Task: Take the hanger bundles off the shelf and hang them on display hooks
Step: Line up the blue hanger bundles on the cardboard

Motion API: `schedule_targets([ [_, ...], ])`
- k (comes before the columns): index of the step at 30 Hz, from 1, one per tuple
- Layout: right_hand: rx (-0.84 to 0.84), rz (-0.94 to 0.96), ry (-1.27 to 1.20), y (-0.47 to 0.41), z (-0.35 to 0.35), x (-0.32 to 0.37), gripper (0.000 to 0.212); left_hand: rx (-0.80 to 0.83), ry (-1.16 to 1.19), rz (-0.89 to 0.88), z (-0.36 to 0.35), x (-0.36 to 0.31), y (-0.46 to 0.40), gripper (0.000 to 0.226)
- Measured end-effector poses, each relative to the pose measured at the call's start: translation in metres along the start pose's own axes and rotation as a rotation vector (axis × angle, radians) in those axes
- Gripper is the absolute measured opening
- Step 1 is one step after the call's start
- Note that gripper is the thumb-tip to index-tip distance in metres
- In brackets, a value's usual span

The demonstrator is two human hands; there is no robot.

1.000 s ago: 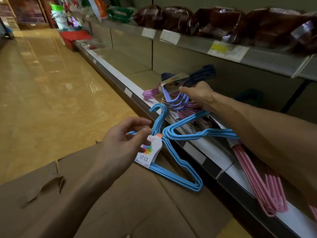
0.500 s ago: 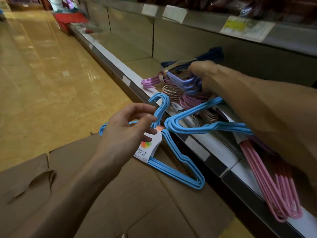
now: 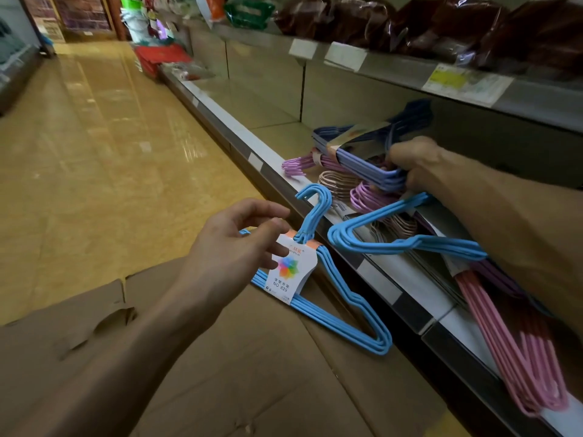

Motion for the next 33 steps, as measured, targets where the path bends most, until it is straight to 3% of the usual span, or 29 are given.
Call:
schedule_targets([
  [7,0.129,0.010,-0.148,0.038,0.001,0.017,0.010,-0.029,-0.003,0.025,0.016,-0.008,0.010,0.014],
  [17,0.542,-0.014,-0.285,0.118,-0.051,0.033,0.033,-0.137,0.114,0.200,0.064,-0.014,0.029,0.018],
  [20,0.717,-0.037,-0.256,0.148,-0.071,0.032,0.024,-0.209,0.318,0.328,0.084,-0.012,0.042,0.022],
  [23,0.810,-0.023,-0.224,0.179,-0.085,0.033,0.022,-0.301,0.639,0.451,0.099,-0.012,0.055,0.043],
  [27,0.939,0.055,-0.209,0.222,-0.105,0.038,0.016,-0.359,0.805,0.455,0.116,-0.017,0.068,0.069],
  [31,1.025,0.120,-0.219,0.263,-0.125,0.040,0.034,-0.324,0.769,0.374,0.116,-0.027,0.070,0.028],
  [33,1.026,0.196,-0.205,0.278,-0.134,0.041,0.040,-0.393,0.745,0.364,0.122,-0.024,0.069,0.022],
])
Point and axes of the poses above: each hand's wrist, its own y-axis away from the middle knuckle, its own z-axis out of the back of the hand, x = y × z, the point moved 4 cm from there along -y, towards the middle knuckle, and after that the axes turned 4 degrees about x, right-handed, at the moved point
